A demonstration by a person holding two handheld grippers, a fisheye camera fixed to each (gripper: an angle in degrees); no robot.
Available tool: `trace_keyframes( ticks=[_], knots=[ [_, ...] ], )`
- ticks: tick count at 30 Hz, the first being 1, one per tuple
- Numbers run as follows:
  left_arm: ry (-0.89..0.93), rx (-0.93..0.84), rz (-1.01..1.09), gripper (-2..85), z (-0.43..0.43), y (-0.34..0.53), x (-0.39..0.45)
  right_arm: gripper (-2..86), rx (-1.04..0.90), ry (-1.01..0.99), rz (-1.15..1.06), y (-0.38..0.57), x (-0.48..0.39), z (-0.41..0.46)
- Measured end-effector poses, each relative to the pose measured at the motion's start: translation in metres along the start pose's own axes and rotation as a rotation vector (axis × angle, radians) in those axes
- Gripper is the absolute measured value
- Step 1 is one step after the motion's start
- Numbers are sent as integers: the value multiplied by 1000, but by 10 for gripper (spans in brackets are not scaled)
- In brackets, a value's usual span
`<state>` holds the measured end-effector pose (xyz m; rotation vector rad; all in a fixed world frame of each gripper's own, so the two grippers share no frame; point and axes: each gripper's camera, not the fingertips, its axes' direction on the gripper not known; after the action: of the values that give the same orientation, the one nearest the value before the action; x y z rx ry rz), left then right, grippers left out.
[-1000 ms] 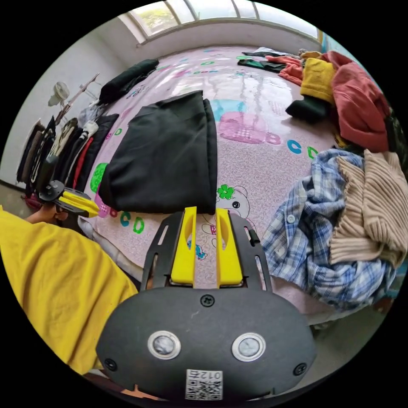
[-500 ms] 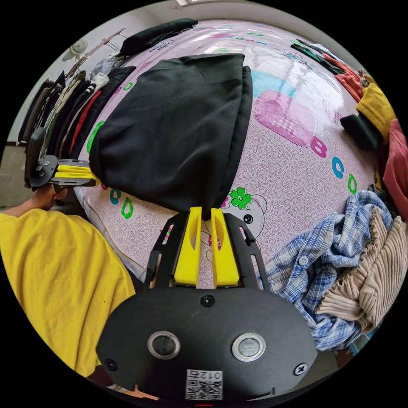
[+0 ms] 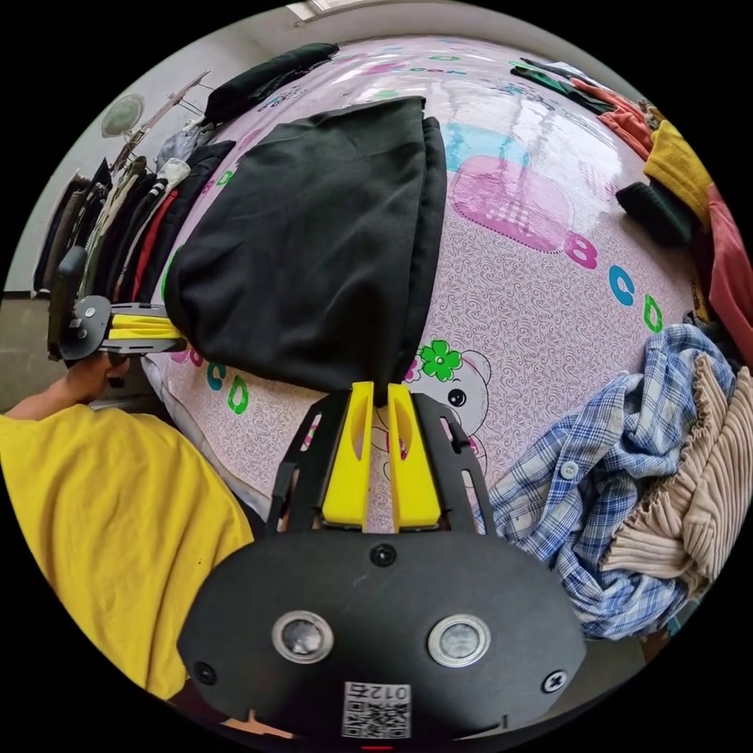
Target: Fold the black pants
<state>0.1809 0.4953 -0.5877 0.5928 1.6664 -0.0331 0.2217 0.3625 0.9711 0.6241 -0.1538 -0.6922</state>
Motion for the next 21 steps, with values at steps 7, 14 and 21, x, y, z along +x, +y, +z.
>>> trace_keyframes(
  ticks=[7,14,21],
  knots=[
    [-41,182,-210,2,-84,67,-90,26,-14,38,50,-3,6,-9],
    [116,117,-83,31,-66,77,-74,26,-9,0,67,-3,19,-17],
    [-219,154,8,29,-42,41,-7,25,-25,-1,51,-3,27,-25]
  ],
)
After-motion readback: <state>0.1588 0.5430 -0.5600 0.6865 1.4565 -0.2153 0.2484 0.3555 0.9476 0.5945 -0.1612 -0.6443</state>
